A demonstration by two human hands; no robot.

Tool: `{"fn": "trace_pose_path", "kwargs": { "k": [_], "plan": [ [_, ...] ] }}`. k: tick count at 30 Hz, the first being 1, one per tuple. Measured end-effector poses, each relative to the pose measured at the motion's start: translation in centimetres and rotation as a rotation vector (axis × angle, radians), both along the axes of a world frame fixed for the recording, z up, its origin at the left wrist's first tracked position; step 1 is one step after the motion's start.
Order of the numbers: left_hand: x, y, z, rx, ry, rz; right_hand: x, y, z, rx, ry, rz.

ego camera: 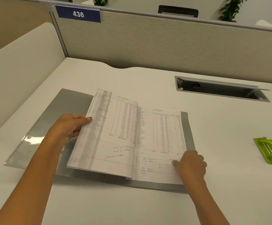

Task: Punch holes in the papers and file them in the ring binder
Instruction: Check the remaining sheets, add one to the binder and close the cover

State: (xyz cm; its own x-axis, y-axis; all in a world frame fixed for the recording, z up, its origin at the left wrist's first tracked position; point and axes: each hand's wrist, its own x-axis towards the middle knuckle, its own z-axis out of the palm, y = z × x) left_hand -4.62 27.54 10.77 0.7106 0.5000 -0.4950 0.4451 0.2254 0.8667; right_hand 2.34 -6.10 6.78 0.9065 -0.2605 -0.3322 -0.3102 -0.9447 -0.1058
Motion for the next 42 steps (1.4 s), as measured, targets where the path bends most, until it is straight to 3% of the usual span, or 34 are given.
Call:
{"fn": "trace_pose_path", "kwargs": {
  "k": [5, 16, 24, 34, 42],
  "plan": [
    [-0.1, 0.0, -0.1, -0.001, 0.006, 0.002, 0.3, -0.5, -0.1, 0.015, -0.034, 0.034],
    [0.4, -0.1, 0.2, -0.018, -0.009, -0.012, 2.2, -2.7, -1.1, 0.154, 0.104, -0.022],
    [0.2, -0.2, 0.0, -0.011, -0.009, -0.021, 2.3, -4.6, -2.0, 0.41, 0.017, -0.187],
    [0.3, -0.1, -0.3, -0.009, 0.002, -0.025, 2.2, -3.9, -2.2, 0.428, -0.019, -0.106],
    [0.1, 0.1, -0.5, -0.015, 0.0, -0.016, 1.2, -3.7, 0.4, 1.175, 0.016, -0.447]
  ]
}}
